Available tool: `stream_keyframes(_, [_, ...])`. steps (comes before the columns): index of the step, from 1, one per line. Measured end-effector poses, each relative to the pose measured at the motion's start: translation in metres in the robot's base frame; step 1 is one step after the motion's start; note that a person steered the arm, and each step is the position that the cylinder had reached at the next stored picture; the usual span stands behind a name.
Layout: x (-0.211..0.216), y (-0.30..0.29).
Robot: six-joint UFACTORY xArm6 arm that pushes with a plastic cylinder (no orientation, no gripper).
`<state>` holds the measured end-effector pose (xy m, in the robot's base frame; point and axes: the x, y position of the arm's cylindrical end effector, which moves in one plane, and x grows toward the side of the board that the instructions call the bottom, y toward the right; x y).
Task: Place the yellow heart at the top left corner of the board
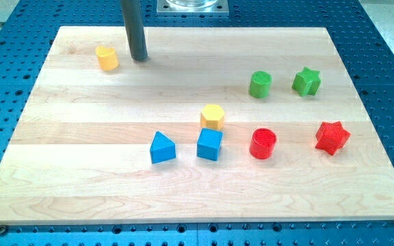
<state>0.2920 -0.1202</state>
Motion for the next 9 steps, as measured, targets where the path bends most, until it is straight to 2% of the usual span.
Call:
stream_keyframes(1, [0.030, -0.075])
stream_keyframes(2, [0.011, -0.092])
stream_keyframes(4, [0.040, -0.101])
stream_keyframes(6, [-0.004, -0.124])
stream_keyframes(7, [0.002, -0.121])
stream_keyframes(8, [0.020, -0.147])
stream_keyframes(9, [0.018, -0.185])
